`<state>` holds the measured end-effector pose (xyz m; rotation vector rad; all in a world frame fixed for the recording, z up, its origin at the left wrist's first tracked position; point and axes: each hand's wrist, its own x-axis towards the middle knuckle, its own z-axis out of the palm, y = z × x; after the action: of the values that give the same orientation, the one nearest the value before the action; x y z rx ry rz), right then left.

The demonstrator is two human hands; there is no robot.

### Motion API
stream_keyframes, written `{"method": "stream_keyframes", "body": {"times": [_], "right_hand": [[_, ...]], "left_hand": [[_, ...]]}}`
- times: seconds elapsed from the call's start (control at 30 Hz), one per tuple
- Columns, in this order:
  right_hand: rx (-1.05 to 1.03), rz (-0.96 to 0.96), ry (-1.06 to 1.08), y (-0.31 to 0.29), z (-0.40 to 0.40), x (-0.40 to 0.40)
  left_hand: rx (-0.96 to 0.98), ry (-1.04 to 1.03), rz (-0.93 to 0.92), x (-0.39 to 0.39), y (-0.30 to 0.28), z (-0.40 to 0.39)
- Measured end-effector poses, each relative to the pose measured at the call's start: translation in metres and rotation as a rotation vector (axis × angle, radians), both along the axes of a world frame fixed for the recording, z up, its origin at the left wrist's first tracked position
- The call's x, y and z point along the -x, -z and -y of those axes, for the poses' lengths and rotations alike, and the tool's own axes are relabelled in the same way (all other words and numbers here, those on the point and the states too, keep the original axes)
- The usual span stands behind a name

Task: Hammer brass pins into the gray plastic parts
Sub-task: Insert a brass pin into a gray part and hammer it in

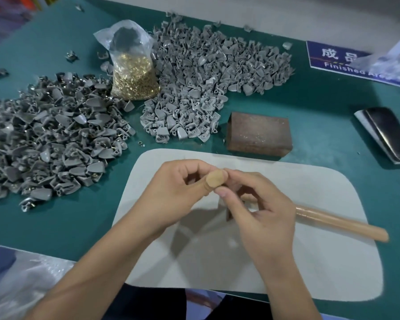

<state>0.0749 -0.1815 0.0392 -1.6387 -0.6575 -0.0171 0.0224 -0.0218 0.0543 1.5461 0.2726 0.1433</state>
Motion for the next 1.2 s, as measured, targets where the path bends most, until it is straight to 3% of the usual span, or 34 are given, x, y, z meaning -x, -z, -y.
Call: {"method": "stream_keyframes", "body": {"times": [0.1,0.2,0.33,0.5,0.77,0.97,1.1,1.2], "right_hand": [[-0.015,0.025,0.019,0.001,0.003,-0.008],[0.090,0.042,0.025,-0.001,0.004,-0.021],[0.194,0.035,0.060,-0.010,0.007,-0.054],[0.231,0.066,0.088,-0.027,0.002,-0.107],[0.320,0.202,0.198,-0.006,-0.004,-0.143],[0.281,0.234,0.220,0.007,-0.001,-0.148],[0.263,0.247,0.208,0.011,-0.002,-0.148],[0.206,0.221,0.233,0.013,-0.004,-0.148]], "left_hand": [[0.029,0.011,-0.065,-0.005,0.000,-0.003],[-0.083,0.030,-0.050,-0.013,-0.001,-0.008],[-0.480,-0.058,0.020,-0.044,0.005,-0.022],[-0.986,-0.222,-0.053,-0.094,0.017,-0.038],[-1.159,-0.234,-0.001,-0.120,0.027,-0.037],[-1.086,-0.313,0.199,-0.118,0.025,-0.029],[-0.742,-0.275,0.344,-0.127,0.017,-0.016],[-0.356,-0.241,0.347,-0.141,0.012,-0.003]]}}
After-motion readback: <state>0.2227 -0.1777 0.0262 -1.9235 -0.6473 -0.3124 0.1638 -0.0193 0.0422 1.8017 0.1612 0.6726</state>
